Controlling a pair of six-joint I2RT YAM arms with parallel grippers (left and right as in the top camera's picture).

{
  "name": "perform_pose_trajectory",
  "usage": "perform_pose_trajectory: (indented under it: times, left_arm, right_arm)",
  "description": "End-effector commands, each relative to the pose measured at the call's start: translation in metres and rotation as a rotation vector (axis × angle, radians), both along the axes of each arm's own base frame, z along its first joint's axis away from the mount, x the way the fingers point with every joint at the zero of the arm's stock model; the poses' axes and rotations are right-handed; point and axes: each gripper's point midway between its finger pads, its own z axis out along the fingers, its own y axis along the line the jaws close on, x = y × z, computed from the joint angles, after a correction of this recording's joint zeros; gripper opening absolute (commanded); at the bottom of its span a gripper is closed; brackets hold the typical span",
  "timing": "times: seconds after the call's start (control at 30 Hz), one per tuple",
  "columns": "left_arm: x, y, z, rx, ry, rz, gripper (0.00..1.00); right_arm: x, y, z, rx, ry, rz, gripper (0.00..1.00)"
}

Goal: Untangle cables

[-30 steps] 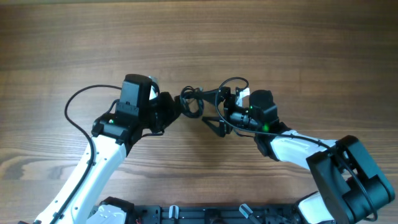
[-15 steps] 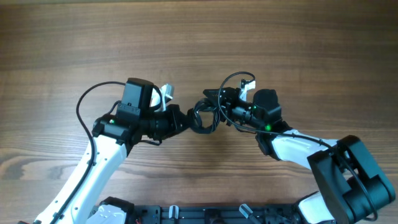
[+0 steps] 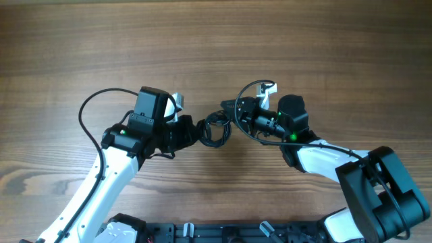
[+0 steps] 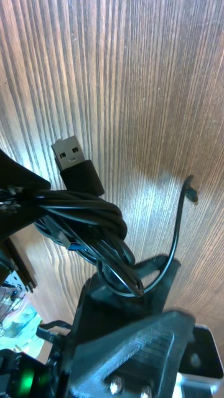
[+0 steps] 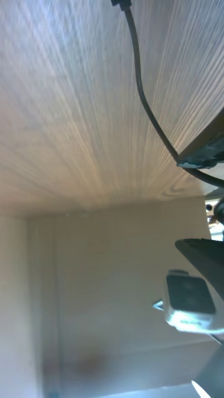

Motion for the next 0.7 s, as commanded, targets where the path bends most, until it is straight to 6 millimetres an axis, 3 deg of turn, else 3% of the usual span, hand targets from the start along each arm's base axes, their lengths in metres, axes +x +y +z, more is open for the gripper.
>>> perform_pose_trajectory:
  times: [0.0, 0.07, 0.17, 0.23, 0.33, 0.4, 0.5, 0.53, 0.6, 0.67]
  left_arm:
    - [0.004, 0.011, -0.002, 0.060, -0.022, 0.024, 0.04]
    - [0.005, 0.015, -0.005, 0.079, -0.016, 0.042, 0.04]
    - [0.005, 0.028, -0.012, 0.123, 0.039, 0.158, 0.04]
    - [-0.002, 0.037, -0.019, 0.160, 0.101, 0.226, 0.04]
    - [-0.006, 0.042, -0.022, 0.142, 0.194, 0.367, 0.04]
    - [-0.006, 0.042, -0.025, 0.103, 0.285, 0.503, 0.04]
    - [-0.007, 0.042, -0.035, 0.089, 0.378, 0.607, 0.04]
    - [-0.005, 0.041, -0.038, 0.086, 0.389, 0.617, 0.04]
    - [0.001, 0.034, -0.039, 0.059, 0.388, 0.601, 0.04]
    - [0.002, 0.036, -0.039, 0.066, 0.378, 0.600, 0.04]
  right_arm:
    - [0.009, -0.003, 0.020, 0.032, -0.106, -0.010, 0.20]
    - [0.008, -0.001, 0.033, 0.058, -0.163, 0.009, 0.04]
    - [0.008, -0.001, 0.033, 0.033, -0.218, 0.023, 0.04]
    - [0.017, -0.013, 0.036, 0.027, -0.248, -0.010, 0.04]
    - [0.014, -0.015, 0.065, 0.081, -0.380, 0.026, 0.04]
    - [0.002, -0.010, 0.070, 0.094, -0.421, 0.101, 0.05]
    - [-0.008, -0.005, 0.059, 0.037, -0.476, 0.175, 0.05]
    - [-0.006, -0.005, 0.047, -0.005, -0.465, 0.170, 0.05]
    - [0.005, -0.012, 0.004, -0.173, -0.398, 0.105, 0.05]
    - [0.011, -0.016, -0.001, -0.223, -0.422, 0.075, 0.05]
